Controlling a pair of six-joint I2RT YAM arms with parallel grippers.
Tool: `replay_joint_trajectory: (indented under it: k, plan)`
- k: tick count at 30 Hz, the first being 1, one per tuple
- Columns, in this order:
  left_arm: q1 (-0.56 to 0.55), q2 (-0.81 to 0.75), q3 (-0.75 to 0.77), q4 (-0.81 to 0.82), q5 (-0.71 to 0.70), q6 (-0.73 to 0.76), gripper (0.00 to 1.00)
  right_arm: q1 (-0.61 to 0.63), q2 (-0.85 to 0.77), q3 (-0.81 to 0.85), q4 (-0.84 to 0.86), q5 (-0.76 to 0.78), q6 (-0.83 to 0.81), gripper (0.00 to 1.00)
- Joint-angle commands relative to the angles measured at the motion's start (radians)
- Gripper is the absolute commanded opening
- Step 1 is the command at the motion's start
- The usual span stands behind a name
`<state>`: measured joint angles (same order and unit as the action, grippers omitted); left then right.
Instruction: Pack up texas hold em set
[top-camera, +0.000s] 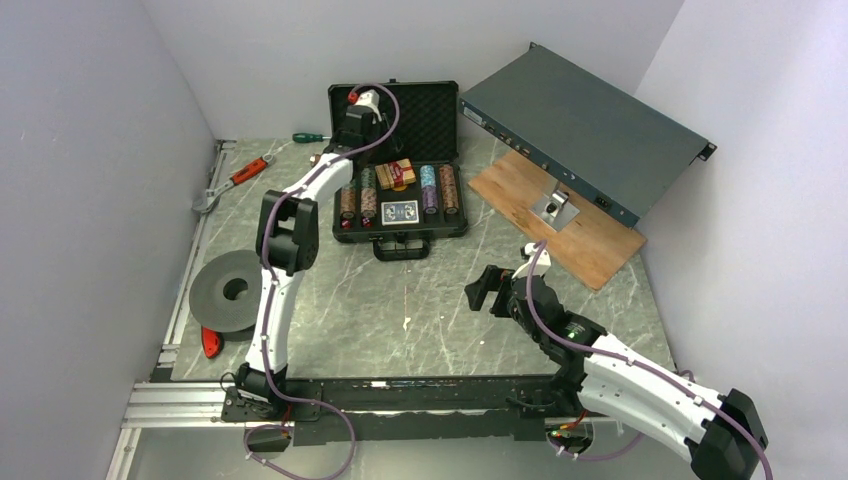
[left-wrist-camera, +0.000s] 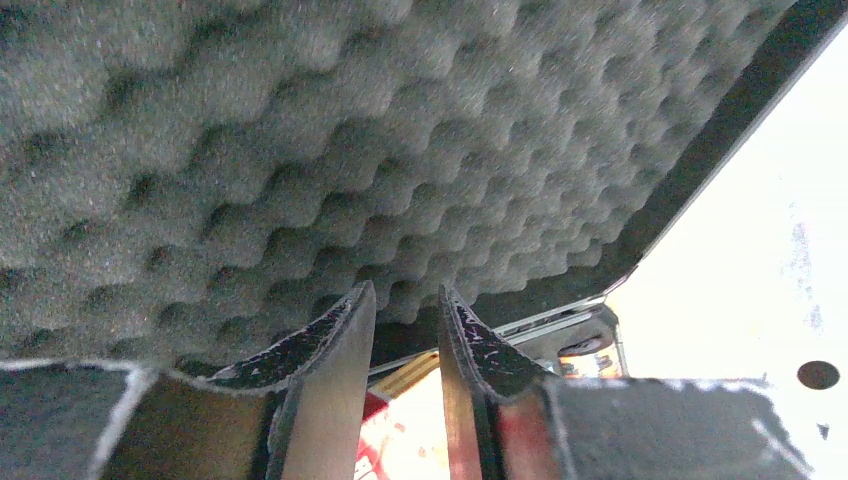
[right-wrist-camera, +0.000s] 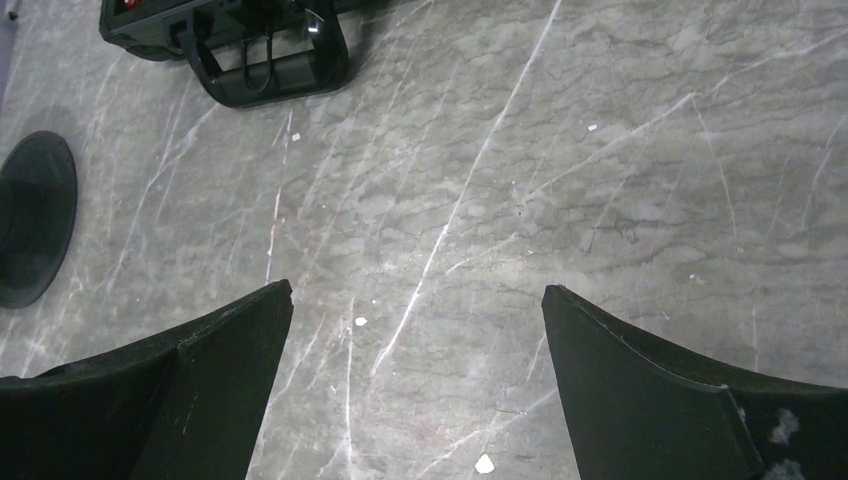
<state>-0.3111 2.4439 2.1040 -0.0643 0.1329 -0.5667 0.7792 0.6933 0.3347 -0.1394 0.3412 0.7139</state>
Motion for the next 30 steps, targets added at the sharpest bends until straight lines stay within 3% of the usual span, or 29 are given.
replay_joint_trajectory:
  k: [1,30]
  plan:
    - [-0.003,0.005,0.015,-0.050,0.019,0.066,0.35,-0.005,0.000,0.001,-0.004,0.025,-0.004,0.99]
    - [-0.036,-0.048,-0.062,-0.095,0.148,0.195,0.31,-0.005,-0.007,-0.023,-0.020,0.029,0.025,0.99]
